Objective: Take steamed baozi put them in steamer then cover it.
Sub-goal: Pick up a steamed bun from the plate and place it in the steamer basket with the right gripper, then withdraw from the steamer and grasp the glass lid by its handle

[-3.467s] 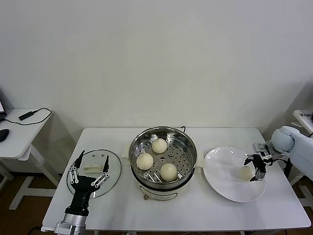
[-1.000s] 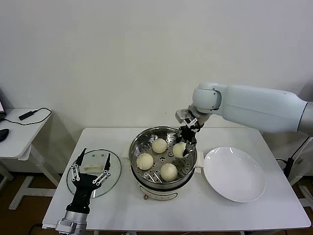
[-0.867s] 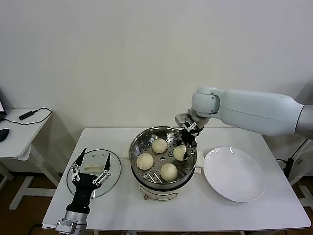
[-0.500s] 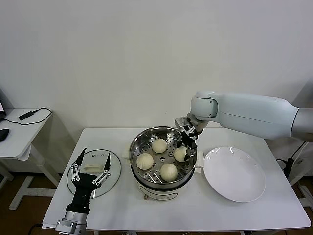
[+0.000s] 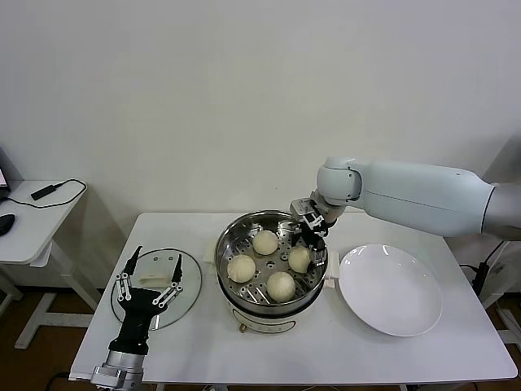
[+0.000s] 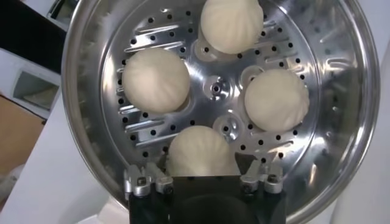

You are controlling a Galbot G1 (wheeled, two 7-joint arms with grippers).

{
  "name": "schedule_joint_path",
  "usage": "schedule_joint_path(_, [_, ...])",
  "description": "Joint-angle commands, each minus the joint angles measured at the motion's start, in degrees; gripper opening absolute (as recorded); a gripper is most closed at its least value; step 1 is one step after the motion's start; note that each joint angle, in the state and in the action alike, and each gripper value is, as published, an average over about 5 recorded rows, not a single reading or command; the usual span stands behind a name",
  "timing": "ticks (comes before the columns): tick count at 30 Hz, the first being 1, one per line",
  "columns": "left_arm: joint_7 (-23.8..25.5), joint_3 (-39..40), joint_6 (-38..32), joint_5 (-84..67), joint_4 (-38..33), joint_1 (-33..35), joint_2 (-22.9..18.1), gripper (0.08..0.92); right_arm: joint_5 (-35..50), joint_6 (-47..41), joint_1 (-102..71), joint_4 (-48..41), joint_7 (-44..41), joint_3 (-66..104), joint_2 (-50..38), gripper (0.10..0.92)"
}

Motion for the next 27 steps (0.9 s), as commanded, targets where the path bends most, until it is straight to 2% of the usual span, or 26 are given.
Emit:
schedule_joint_path(1, [-0.02,-0.18,0.19,0.05,-0.36,0.03,0.04,0.823,0.92,0.3,-1.93,3.16,1.58,8.63,-4.02,0.822])
schedule_joint_path(3, [-0.07,-0.19,0.3,0.21,-0.48,0.0,0.06,0.823,2.65,1.23,-3.25,4.66,5.1,13.26,-6.07,0.822])
schedule_joint_path(6, [-0.41,-0.01,0.71,1.14,-0.68,-0.04,0.1,0.823,8.05,4.11,-4.95,7.56,16.64,17.98,-9.05,0.823])
schedule_joint_path(10, [-1.12,0.4,0.95,3.97,-0.81,-0.36,0.14,0.823,12.68,10.01,-8.42,10.64,38.37,21.71,-11.49,0.823])
schedule_joint_path(14, [-1.72,0.75,0.82,8.38,-0.34,-1.18,0.46,0.823,11.95,17.67,-15.98,12.33,61.57,28.2,-12.23,0.823])
schedule_joint_path(17, [-2.47,0.95,0.8,13.04,0.8,-2.16,0.9,0.823,9.72,23.54,-25.51,12.54,74.04,36.86,-12.27,0.823])
schedule_joint_path(22, [-3.66,1.14,1.14,21.98,3.47,-3.85,1.84,0.823,3.7,33.15,-43.52,11.64,83.81,53.9,-13.38,0.823])
schedule_joint_path(27, [-5.08,0.99,1.64,30.68,6.57,-5.3,3.0,0.823,1.45,37.08,-62.82,13.0,82.59,72.54,-13.38,0.823])
